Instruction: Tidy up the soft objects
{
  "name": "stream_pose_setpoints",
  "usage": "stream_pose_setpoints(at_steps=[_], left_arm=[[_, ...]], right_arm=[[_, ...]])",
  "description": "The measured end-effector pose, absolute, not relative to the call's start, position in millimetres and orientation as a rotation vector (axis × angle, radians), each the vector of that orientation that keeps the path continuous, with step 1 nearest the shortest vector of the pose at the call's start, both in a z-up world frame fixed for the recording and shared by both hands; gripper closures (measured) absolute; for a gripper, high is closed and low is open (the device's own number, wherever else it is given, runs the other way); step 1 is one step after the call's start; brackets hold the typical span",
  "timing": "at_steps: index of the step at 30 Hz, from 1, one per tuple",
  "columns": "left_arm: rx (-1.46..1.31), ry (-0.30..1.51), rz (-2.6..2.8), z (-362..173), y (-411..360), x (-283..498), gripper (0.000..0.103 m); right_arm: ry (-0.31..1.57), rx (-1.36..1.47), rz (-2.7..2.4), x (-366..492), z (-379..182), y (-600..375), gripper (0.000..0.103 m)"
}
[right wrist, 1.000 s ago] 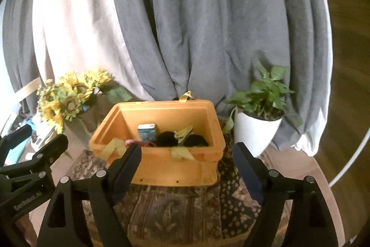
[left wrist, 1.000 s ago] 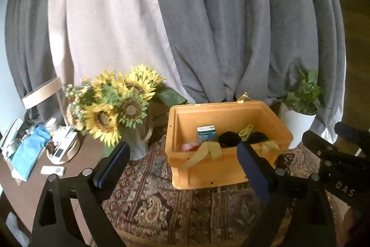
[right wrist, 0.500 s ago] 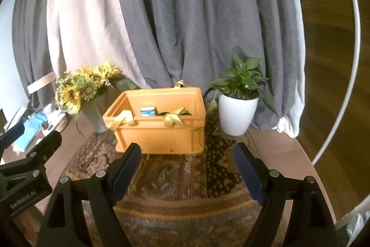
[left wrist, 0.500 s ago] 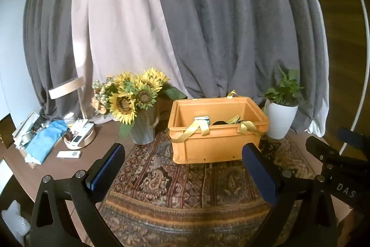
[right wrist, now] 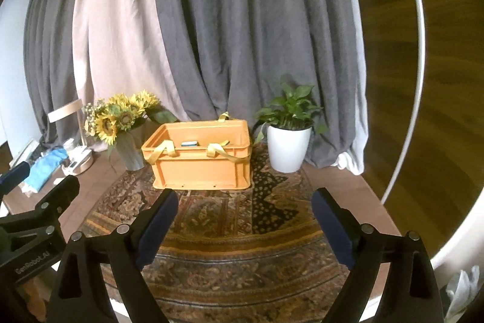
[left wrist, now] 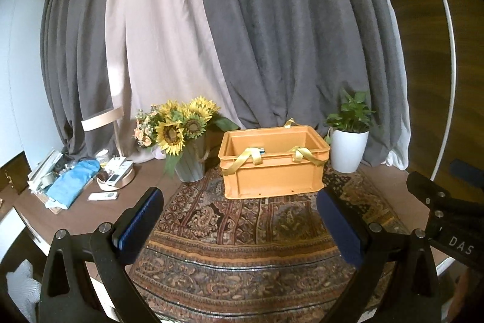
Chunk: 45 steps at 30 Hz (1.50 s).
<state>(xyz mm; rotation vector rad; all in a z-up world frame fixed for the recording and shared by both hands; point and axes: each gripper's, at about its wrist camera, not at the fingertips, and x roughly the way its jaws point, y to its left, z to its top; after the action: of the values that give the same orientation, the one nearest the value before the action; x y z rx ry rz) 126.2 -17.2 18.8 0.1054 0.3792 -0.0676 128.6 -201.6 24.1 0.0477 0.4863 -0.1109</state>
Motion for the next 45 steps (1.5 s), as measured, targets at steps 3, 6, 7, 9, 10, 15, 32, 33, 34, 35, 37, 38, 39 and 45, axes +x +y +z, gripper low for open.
stream_pose_setpoints(at_steps=[3, 6, 7, 9, 10, 15, 32, 33, 34, 35, 37, 38, 39, 45], left_arm=[[0.100, 0.381, -0.072, 20.0, -18.2, 112.9, 0.000], [0.087, 0.386, -0.080, 21.1, -17.7, 101.8, 0.000], [0.086, 0.389, -0.083, 21.5, -17.3, 98.3, 0.000], [0.089, 0.389, -0.084, 22.7, -17.9, 92.2, 0.000], [0.093, 0.389, -0.085, 23.1, -18.1, 88.8, 0.000], [0.121, 0.371, -0.076, 24.0, -18.7, 74.0, 0.000], [0.134, 0.347, -0.110, 25.7, -20.0, 41.6, 0.000], [0.135, 0.347, -0.110, 25.8, -19.7, 40.6, 0.000], [0.135, 0.346, -0.112, 26.0, -19.3, 39.4, 0.000], [0.136, 0.347, -0.114, 25.5, -19.7, 39.4, 0.000], [0.136, 0.348, -0.116, 25.5, -19.4, 39.8, 0.000], [0.136, 0.348, -0.119, 25.5, -19.0, 39.2, 0.000], [0.135, 0.347, -0.119, 25.2, -18.9, 38.4, 0.000], [0.130, 0.349, -0.119, 24.0, -16.7, 37.0, 0.000]], right_arm=[[0.474, 0.041, -0.122, 112.6, 27.5, -203.9, 0.012], [0.465, 0.045, -0.125, 98.4, 30.1, -206.9, 0.012], [0.462, 0.048, -0.126, 93.3, 30.7, -208.3, 0.012], [0.461, 0.055, -0.125, 85.2, 32.4, -210.0, 0.012], [0.461, 0.058, -0.125, 83.2, 33.0, -210.5, 0.012], [0.462, 0.067, -0.123, 67.8, 34.3, -211.7, 0.012], [0.464, 0.089, -0.151, 29.9, 33.0, -213.7, 0.012], [0.466, 0.090, -0.151, 29.0, 32.7, -213.6, 0.012], [0.466, 0.090, -0.151, 28.8, 33.0, -213.3, 0.012], [0.467, 0.090, -0.151, 27.8, 33.1, -213.1, 0.012], [0.466, 0.090, -0.153, 26.2, 32.9, -212.7, 0.012], [0.466, 0.090, -0.154, 24.6, 32.6, -212.1, 0.012], [0.466, 0.090, -0.156, 23.5, 32.5, -211.7, 0.012], [0.466, 0.087, -0.158, 20.3, 32.2, -210.9, 0.012]])
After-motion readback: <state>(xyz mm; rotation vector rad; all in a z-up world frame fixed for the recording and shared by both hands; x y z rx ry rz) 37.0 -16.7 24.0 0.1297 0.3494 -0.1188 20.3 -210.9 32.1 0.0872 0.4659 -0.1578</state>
